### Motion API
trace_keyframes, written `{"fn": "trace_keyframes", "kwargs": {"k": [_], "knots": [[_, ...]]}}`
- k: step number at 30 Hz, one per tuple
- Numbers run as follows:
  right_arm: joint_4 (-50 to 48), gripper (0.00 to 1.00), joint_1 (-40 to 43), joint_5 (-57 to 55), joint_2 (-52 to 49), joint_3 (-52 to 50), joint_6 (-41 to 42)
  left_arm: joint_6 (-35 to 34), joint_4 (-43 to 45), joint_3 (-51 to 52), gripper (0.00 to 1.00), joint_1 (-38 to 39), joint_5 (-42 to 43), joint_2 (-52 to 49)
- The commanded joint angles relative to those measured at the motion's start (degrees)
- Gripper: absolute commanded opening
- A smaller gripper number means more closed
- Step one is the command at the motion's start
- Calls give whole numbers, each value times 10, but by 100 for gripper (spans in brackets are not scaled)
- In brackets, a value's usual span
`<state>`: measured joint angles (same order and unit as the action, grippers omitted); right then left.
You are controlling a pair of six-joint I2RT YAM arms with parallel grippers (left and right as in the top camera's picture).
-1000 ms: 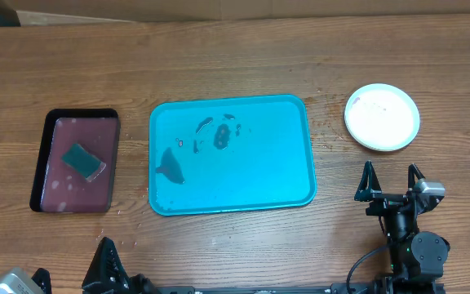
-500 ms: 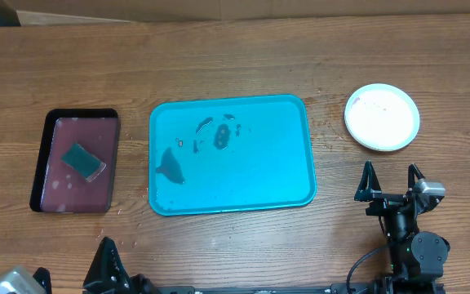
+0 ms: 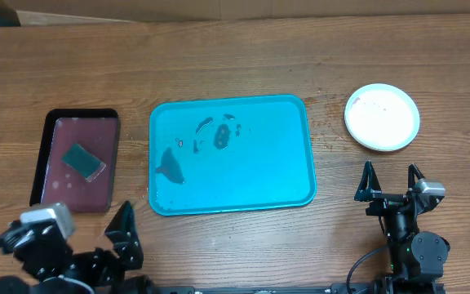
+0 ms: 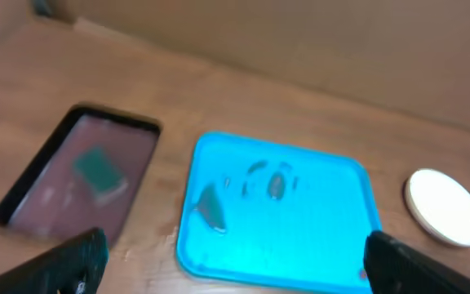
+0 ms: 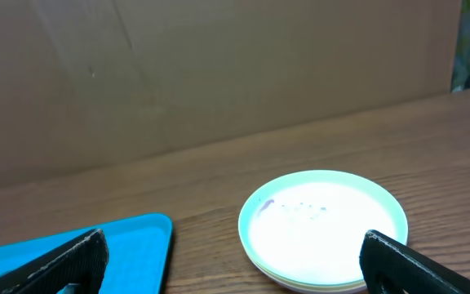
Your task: Clean dirty plates on tray and stack at the side
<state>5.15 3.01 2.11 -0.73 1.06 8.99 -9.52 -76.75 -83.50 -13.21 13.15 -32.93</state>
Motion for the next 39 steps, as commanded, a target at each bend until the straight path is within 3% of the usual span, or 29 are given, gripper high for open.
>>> {"fn": "trace_keyframes", "kwargs": {"k": [1, 9, 18, 22, 27, 33, 39], "knots": [[-3, 100, 0, -5, 6, -6, -3, 18, 66, 99, 100, 28, 2, 54], [-3, 100, 0, -6, 6, -6, -3, 18, 330, 379, 100, 61, -11, 174], [-3, 100, 0, -6, 6, -6, -3, 18, 569, 606, 100, 63, -40, 262], [-3, 100, 0, -5, 6, -6, -3, 10, 608, 676, 100, 63, -102, 302], [-3, 100, 0, -5, 6, -6, -3, -47, 685, 753, 100, 64, -181, 327], [-3, 100, 0, -5, 6, -6, -3, -52, 782, 810, 99, 64, -180, 327], [-3, 100, 0, -5, 6, -6, -3, -59, 771, 833, 100, 65, -181, 327]]}}
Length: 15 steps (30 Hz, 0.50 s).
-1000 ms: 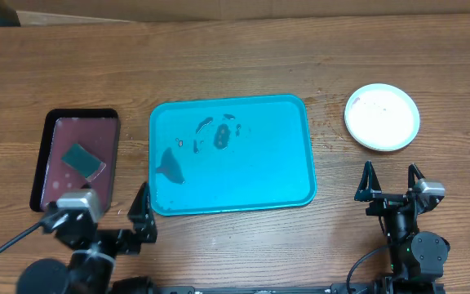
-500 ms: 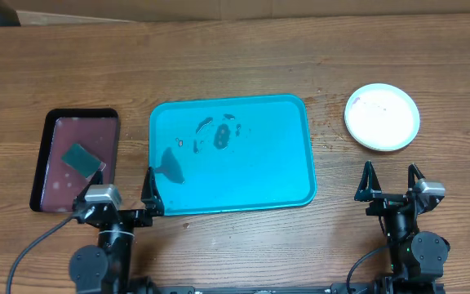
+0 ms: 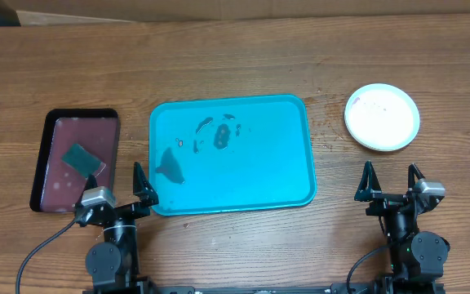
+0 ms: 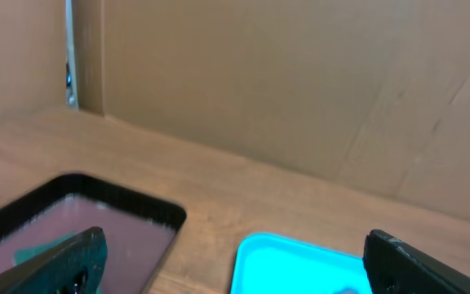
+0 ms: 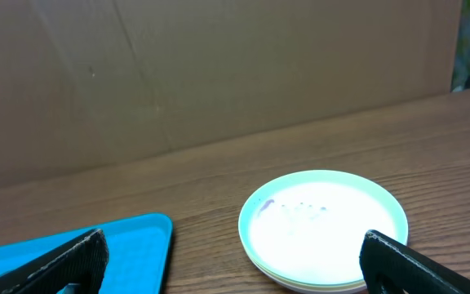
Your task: Clean dirty plates on tray and stack at the side
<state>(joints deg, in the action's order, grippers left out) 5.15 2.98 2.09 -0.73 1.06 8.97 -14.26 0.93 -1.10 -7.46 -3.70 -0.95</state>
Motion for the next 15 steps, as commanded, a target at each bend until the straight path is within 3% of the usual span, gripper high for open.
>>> {"fn": "trace_keyframes", "kwargs": {"k": [1, 5, 15], "knots": [[-3, 100, 0, -5, 6, -6, -2, -12, -10, 9, 100, 8, -13, 8], [-3, 100, 0, -5, 6, -6, -2, -11, -43, 9, 100, 8, -27, 8], [-3, 100, 0, -5, 6, -6, -2, 70, -50, 8, 99, 8, -18, 8]]}}
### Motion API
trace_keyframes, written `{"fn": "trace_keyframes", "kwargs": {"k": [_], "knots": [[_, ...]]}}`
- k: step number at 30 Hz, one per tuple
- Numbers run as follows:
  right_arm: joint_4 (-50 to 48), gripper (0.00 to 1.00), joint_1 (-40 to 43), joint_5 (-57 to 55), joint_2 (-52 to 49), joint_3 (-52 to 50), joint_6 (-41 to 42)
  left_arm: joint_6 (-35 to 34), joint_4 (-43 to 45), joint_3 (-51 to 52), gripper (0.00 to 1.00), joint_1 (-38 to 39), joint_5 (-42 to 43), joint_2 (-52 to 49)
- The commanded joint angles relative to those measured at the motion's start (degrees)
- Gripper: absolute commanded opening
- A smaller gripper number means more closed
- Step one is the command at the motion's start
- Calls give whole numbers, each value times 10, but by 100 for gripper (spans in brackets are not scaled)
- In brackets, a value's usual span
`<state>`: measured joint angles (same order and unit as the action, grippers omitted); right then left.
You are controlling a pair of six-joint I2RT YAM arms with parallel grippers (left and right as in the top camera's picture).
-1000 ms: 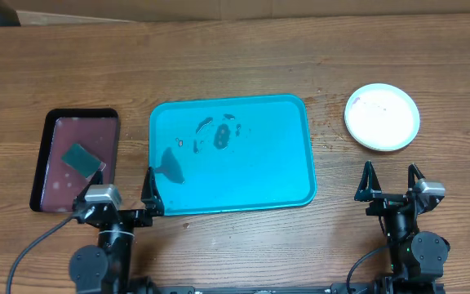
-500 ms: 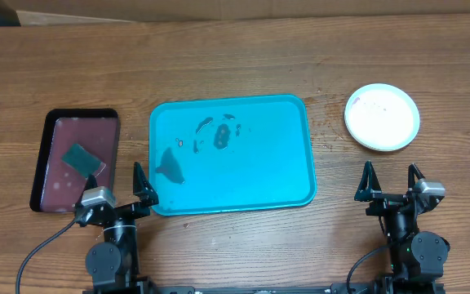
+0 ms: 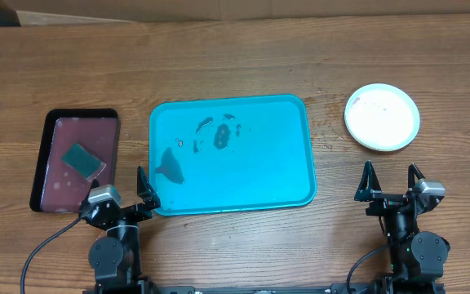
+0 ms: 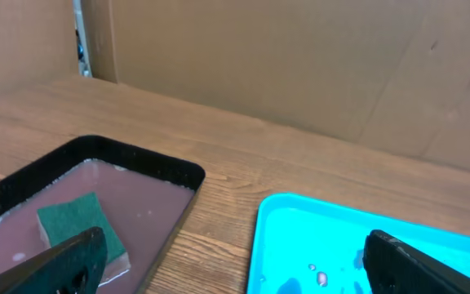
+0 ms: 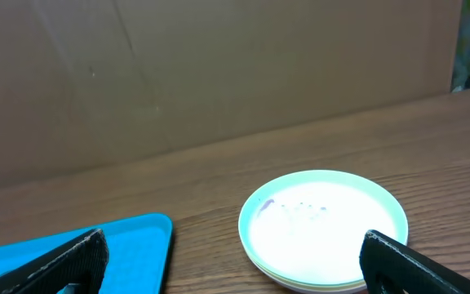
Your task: Clean dirty plates on tray and stack at the side
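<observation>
A stack of white plates (image 3: pixel 382 117) sits at the table's right side, and its top plate (image 5: pixel 325 229) shows a few faint specks. The blue tray (image 3: pixel 284 163) in the middle carries only dark wet smears and drops. My left gripper (image 3: pixel 121 194) stands open near the front edge, between the black basin and the blue tray (image 4: pixel 365 245), with nothing between its fingers (image 4: pixel 72 261). My right gripper (image 3: pixel 391 181) stands open in front of the plates, apart from them and holding nothing.
At the left, a black basin (image 3: pixel 43 147) holds pinkish water and a green sponge (image 3: pixel 83 160). The sponge (image 4: pixel 76 229) lies just ahead of my left finger. A cardboard wall stands behind the table.
My left gripper has shifted slightly to the right and tilted down, so its view now takes in the sponge and more of the blue tray. The right arm and plates have not moved.
At first my left arm was at the front left corner, with its camera looking down over the whole table. Then it stood low near the front edge, between the basin and the tray, where it remains. The right gripper stayed open before the plates throughout.
</observation>
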<state>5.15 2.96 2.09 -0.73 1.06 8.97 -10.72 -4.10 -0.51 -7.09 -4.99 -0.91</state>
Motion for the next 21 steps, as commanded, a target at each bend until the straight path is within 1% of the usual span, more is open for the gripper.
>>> {"fn": "trace_keyframes", "kwargs": {"k": [1, 3, 6, 21], "knots": [[-3, 100, 0, -5, 6, -6, -2, 42, 0, 2, 100, 4, -5, 7], [-3, 100, 0, -5, 6, -6, -2, 61, 0, 2, 99, 4, -5, 7], [-3, 100, 0, -5, 6, -6, -2, 70, 0, 2, 100, 4, -5, 7], [-3, 100, 0, -5, 6, -6, -2, 75, 1, 2, 100, 4, -1, 7]]}}
